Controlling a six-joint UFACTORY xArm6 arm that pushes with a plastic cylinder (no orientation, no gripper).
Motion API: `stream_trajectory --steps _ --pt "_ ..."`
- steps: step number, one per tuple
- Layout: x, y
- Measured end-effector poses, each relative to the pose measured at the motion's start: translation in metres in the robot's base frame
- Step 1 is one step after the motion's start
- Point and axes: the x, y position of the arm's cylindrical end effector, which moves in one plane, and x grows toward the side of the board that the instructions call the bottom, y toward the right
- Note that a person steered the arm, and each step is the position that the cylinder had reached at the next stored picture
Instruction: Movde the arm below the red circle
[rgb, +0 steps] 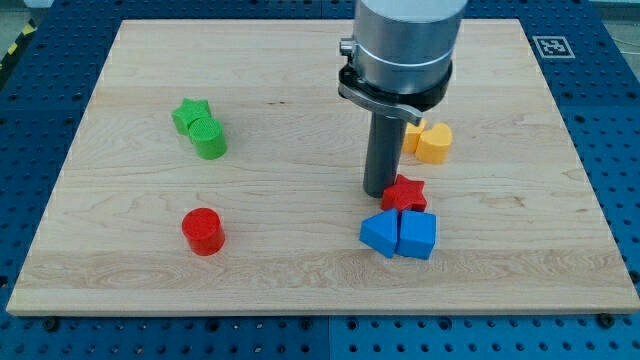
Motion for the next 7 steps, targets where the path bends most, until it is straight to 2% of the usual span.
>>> stream_trajectory --steps 1,5,6,7 --pt "0.000 0.001" --pt "-0.015 -0.234" --pt "0.015 -0.256" --pt "0.065 -0.262"
